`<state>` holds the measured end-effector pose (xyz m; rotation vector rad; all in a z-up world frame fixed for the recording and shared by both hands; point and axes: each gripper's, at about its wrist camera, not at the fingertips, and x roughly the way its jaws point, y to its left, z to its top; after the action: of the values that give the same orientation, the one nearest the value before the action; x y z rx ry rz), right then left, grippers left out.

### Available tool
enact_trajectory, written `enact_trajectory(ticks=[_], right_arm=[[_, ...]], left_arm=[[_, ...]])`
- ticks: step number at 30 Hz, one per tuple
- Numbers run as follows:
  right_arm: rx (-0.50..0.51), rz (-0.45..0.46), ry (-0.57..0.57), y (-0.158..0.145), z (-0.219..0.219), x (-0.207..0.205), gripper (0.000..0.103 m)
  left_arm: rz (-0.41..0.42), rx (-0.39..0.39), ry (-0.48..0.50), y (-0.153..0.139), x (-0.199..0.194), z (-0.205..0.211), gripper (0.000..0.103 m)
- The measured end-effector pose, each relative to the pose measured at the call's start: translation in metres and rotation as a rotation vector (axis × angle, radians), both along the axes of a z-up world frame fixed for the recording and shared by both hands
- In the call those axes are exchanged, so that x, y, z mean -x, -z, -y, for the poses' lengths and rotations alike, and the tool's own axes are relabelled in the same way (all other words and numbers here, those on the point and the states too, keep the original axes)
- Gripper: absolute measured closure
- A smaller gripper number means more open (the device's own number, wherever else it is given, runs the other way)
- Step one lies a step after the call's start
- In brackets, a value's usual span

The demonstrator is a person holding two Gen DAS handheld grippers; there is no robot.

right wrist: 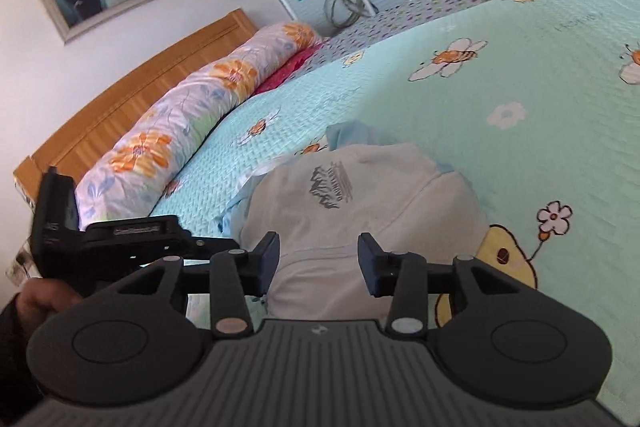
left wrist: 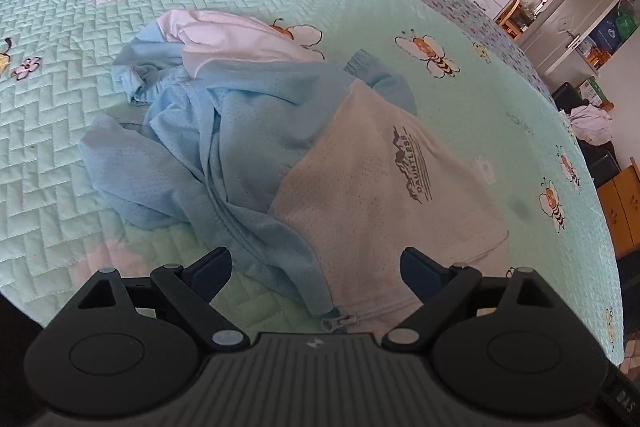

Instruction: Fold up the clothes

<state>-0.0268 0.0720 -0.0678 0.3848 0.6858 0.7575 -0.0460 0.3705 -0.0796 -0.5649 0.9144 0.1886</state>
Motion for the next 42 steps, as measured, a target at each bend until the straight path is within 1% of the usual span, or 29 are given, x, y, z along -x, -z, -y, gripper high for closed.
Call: enact_trajectory(ticks=[2,4,5,6,7,9,13,15,17,18,20,21,22,25,26,27,28,29,30,31,32,33,35,37,38,39,40,41,42], right_arm=[[0.014,-0.007,0.022,0.002,0.003,-0.002,0.058],[0.029,-0.01,0.044,0.003,0.005,-0.003,0.057],[0.035,-0.008,0.053,0.002,0.006,-0.004,0.056],[0.044,-0.004,0.064,0.002,0.007,-0.004,0.055],[0.05,-0.001,0.073,0.001,0.008,-0.005,0.054],[0.047,-0.003,0.088,0.001,0.011,-0.007,0.053],[0.042,-0.02,0.101,0.005,0.014,-0.009,0.052],[0.045,-0.024,0.099,0.007,0.013,-0.01,0.052],[0.044,-0.027,0.094,0.008,0.011,-0.009,0.052],[0.042,-0.028,0.091,0.008,0.01,-0.008,0.052],[0.034,-0.037,0.078,0.008,0.004,-0.008,0.051],[0.03,-0.042,0.068,0.008,0.0,-0.009,0.051],[0.027,-0.046,0.054,0.008,-0.006,-0.01,0.051],[0.049,-0.041,0.021,0.004,-0.031,-0.019,0.049],[0.06,-0.037,0.01,0.002,-0.04,-0.022,0.045],[0.071,-0.033,0.0,0.001,-0.049,-0.025,0.04],[0.082,-0.029,-0.011,-0.001,-0.059,-0.029,0.038],[0.093,-0.033,-0.016,-0.001,-0.068,-0.033,0.034],[0.109,-0.059,-0.006,0.004,-0.075,-0.043,0.034],[0.124,-0.085,0.004,0.008,-0.083,-0.053,0.034],[0.139,-0.111,0.014,0.013,-0.091,-0.063,0.034],[0.154,-0.137,0.023,0.018,-0.099,-0.072,0.033],[0.184,-0.188,0.043,0.027,-0.115,-0.092,0.033],[0.214,-0.241,0.058,0.038,-0.131,-0.11,0.033],[0.225,-0.259,0.049,0.044,-0.136,-0.114,0.039],[0.231,-0.244,0.037,0.044,-0.136,-0.113,0.073],[0.237,-0.23,0.025,0.044,-0.137,-0.111,0.097],[0.243,-0.216,0.013,0.044,-0.137,-0.11,0.1],[0.238,-0.195,0.011,0.041,-0.133,-0.108,0.101]], left_arm=[[-0.032,0.027,-0.012,0.017,-0.017,0.0,0.011],[-0.032,0.038,-0.031,0.03,-0.026,0.002,0.017],[-0.008,0.02,-0.041,0.03,-0.024,0.004,0.035],[0.017,0.014,-0.037,0.026,-0.02,0.005,0.072],[0.045,0.03,-0.034,0.02,-0.014,0.003,0.085],[0.108,0.048,-0.031,0.006,0.0,-0.002,0.092],[0.308,-0.042,-0.093,-0.053,0.055,-0.023,0.094],[0.377,-0.06,-0.137,-0.079,0.088,-0.042,0.094],[0.417,-0.091,-0.115,-0.097,0.116,-0.055,0.094],[0.426,-0.115,-0.073,-0.103,0.126,-0.055,0.094],[0.415,-0.151,-0.039,-0.101,0.141,-0.049,0.094],[0.393,-0.148,-0.034,-0.094,0.145,-0.046,0.094],[0.365,-0.132,-0.038,-0.083,0.147,-0.043,0.094],[0.241,-0.037,-0.099,-0.04,0.147,-0.043,0.093],[0.198,-0.009,-0.119,-0.027,0.144,-0.043,0.091],[0.17,0.006,-0.124,-0.018,0.141,-0.043,0.089],[0.156,0.012,-0.116,-0.013,0.139,-0.041,0.089],[0.15,0.014,-0.105,-0.01,0.139,-0.039,0.083],[0.145,0.014,-0.094,-0.009,0.138,-0.038,0.069],[0.144,0.008,-0.089,-0.01,0.136,-0.037,0.059],[0.143,-0.003,-0.089,-0.011,0.134,-0.037,0.041],[0.142,-0.016,-0.091,-0.011,0.132,-0.037,0.035],[0.136,-0.044,-0.093,-0.011,0.126,-0.038,0.033],[0.12,-0.052,-0.096,-0.005,0.12,-0.04,0.034],[0.114,-0.054,-0.093,-0.004,0.117,-0.04,0.04],[0.115,-0.057,-0.074,-0.005,0.116,-0.036,0.061],[0.122,-0.061,-0.046,-0.006,0.115,-0.032,0.075],[0.151,-0.065,0.006,-0.01,0.116,-0.024,0.092],[0.194,-0.072,0.065,-0.016,0.119,-0.015,0.091]])
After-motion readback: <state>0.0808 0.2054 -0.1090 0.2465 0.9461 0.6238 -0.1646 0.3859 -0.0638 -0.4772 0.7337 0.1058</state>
